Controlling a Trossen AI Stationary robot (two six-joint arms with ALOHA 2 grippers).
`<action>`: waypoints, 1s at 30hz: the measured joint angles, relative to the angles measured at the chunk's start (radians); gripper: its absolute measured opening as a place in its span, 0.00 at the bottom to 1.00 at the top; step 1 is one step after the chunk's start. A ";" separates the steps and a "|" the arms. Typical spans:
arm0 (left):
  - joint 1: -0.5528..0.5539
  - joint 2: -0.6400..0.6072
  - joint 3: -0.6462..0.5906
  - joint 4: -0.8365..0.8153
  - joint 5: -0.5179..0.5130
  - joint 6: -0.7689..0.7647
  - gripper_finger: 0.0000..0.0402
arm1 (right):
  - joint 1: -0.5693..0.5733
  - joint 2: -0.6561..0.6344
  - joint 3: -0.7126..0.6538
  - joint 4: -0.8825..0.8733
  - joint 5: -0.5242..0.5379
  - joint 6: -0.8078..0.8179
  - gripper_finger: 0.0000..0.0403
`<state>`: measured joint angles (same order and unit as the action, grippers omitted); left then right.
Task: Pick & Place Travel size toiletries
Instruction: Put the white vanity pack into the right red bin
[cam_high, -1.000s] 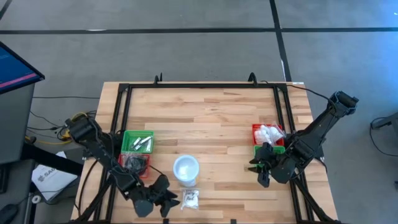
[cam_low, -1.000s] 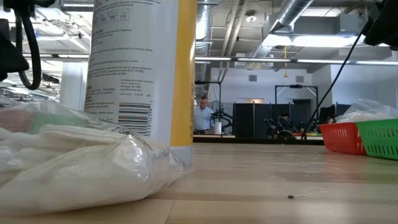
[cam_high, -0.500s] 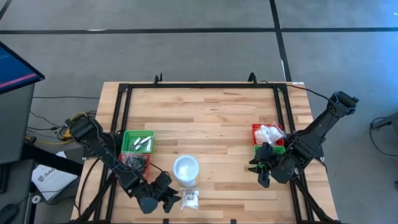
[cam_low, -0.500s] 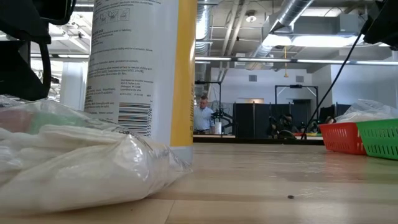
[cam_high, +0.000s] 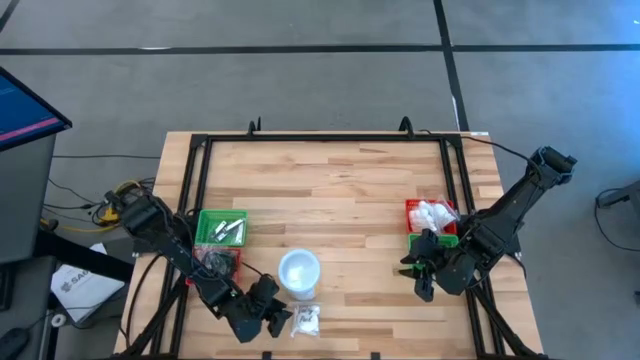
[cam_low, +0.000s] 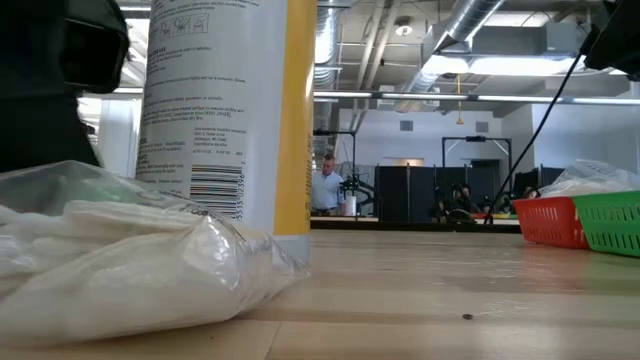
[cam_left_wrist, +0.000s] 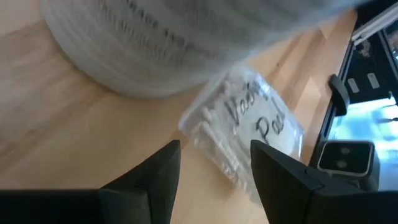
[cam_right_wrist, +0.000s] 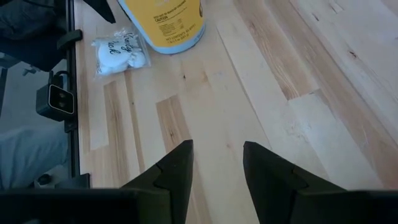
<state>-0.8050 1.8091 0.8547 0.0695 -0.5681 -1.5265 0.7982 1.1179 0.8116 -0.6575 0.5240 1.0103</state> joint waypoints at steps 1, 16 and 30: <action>0.005 0.000 0.000 0.001 0.000 0.000 0.46 | 0.000 0.000 0.000 0.000 0.000 0.000 0.33; 0.035 0.025 0.000 -0.024 0.017 -0.004 0.46 | 0.000 0.000 0.000 0.010 0.000 -0.024 0.33; 0.034 0.028 0.000 -0.017 -0.014 0.021 0.29 | -0.003 0.000 0.000 0.008 0.000 -0.026 0.33</action>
<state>-0.7708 1.8371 0.8551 0.0522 -0.5820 -1.5054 0.7956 1.1179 0.8112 -0.6495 0.5240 0.9840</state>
